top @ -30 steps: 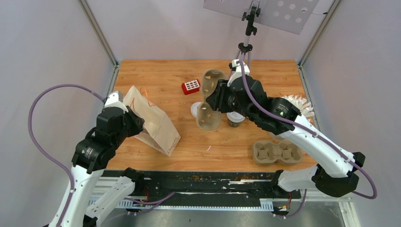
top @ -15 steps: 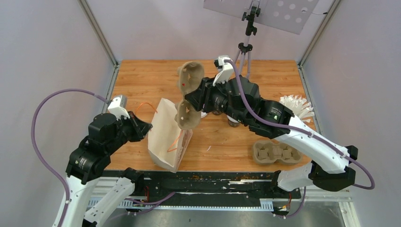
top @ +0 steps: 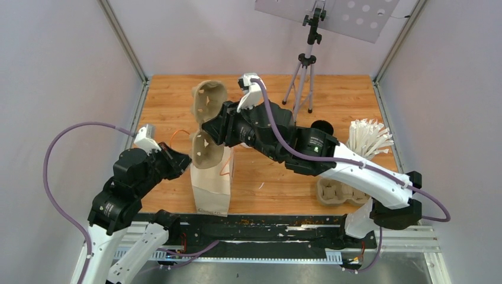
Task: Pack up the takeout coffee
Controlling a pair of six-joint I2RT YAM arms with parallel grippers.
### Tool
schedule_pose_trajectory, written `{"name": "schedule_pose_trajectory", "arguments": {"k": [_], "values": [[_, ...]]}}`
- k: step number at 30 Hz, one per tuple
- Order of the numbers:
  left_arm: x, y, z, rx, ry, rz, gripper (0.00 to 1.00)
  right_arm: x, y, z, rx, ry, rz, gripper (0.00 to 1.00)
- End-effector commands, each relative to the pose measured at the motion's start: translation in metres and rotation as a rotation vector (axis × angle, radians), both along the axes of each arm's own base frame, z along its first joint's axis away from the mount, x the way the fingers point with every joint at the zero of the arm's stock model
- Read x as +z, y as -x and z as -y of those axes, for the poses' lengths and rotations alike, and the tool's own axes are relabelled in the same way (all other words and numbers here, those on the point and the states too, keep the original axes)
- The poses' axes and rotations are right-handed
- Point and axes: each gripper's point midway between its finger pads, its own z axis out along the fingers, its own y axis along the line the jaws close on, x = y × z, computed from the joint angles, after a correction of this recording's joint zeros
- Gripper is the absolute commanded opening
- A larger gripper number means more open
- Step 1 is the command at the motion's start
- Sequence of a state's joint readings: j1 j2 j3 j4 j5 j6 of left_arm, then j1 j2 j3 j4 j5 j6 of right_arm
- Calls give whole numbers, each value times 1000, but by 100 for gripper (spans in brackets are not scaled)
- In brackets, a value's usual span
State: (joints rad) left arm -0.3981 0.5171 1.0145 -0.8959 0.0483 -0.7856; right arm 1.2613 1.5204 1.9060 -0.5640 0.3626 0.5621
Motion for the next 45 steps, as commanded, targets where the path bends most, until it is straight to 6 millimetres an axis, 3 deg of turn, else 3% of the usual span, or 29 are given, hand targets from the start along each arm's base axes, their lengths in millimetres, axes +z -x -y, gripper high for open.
{"name": "schedule_pose_trajectory", "arguments": {"k": [1, 14, 21, 25, 28, 37, 45], "values": [[22, -12, 3, 47, 103, 80, 0, -5, -14, -3, -94, -9, -32, 30], [27, -11, 7, 49, 178, 106, 1, -89, -24, 14, -220, 304, -154, 30], [14, 1, 13, -3, 178, 59, 33, -126, -21, 19, -226, 402, -200, 30], [11, 12, 6, -8, 133, 42, 52, -132, -21, 19, -223, 411, -200, 30], [14, 14, -1, 1, 85, 62, 60, -132, -22, 19, -213, 409, -213, 30], [32, 5, 21, -123, 82, 121, 66, -132, -6, 36, -241, 394, -383, 30], [40, -4, 35, -198, 73, 146, 68, -149, -8, 31, -234, 373, -414, 30]]}}
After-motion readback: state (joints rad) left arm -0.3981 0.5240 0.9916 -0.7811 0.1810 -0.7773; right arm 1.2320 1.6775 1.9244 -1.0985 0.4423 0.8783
